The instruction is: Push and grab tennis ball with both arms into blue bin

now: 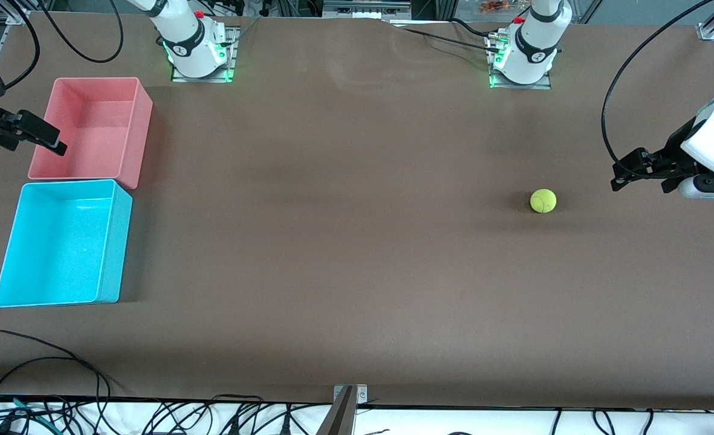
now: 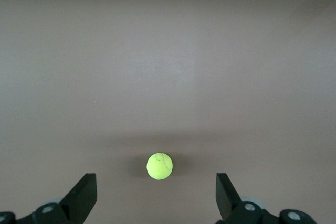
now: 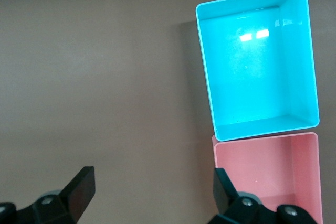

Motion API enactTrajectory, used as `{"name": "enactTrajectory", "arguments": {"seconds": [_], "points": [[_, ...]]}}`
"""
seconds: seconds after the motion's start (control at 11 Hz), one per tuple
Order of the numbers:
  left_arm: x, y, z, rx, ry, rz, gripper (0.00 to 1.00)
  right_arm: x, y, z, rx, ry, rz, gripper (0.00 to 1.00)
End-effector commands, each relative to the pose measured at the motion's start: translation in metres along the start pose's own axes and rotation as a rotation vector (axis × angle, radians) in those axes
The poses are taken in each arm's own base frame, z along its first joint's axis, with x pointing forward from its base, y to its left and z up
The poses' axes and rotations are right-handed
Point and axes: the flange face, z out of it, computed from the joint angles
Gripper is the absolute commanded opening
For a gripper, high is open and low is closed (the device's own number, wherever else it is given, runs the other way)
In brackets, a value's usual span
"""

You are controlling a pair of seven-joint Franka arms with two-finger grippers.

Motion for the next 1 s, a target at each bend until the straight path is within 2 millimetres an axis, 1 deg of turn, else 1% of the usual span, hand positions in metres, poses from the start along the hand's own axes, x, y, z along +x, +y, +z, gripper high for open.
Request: {"name": "enactTrajectory", "arguments": {"seconds": [0.0, 0.36, 0.45, 0.55, 0.64, 0.73, 0.82, 0.91], "points": [[0.001, -0.001, -0.004, -0.007, -0.002, -0.009, 1.00, 0.001, -0.002, -0.005, 0.004, -0.006, -0.002, 1.00], [0.003, -0.002, 0.000, -0.006, -0.008, -0.021, 1.00, 0.001, -0.002, -0.004, 0.004, -0.006, -0.003, 1.00], [0.007, -0.012, 0.011, -0.003, -0.027, -0.066, 1.00, 0.001, -0.002, -0.005, 0.004, -0.006, -0.002, 1.00], [0.007, -0.036, 0.013, -0.004, -0.031, -0.119, 0.95, 0.001, -0.002, -0.005, 0.004, -0.006, -0.002, 1.00], [0.006, -0.041, 0.020, -0.022, -0.045, -0.145, 0.95, 0.001, -0.002, -0.005, 0.004, -0.006, -0.002, 1.00], [0.003, -0.071, 0.033, -0.024, -0.082, -0.274, 0.88, 0.001, -0.002, -0.005, 0.004, -0.006, -0.002, 1.00], [0.002, -0.093, 0.050, -0.018, -0.136, -0.349, 0.72, 0.001, -0.002, -0.005, 0.004, -0.006, -0.002, 1.00], [0.002, -0.108, 0.065, -0.018, -0.164, -0.375, 0.51, 0.001, -0.002, -0.005, 0.004, -0.006, -0.002, 1.00]]}}
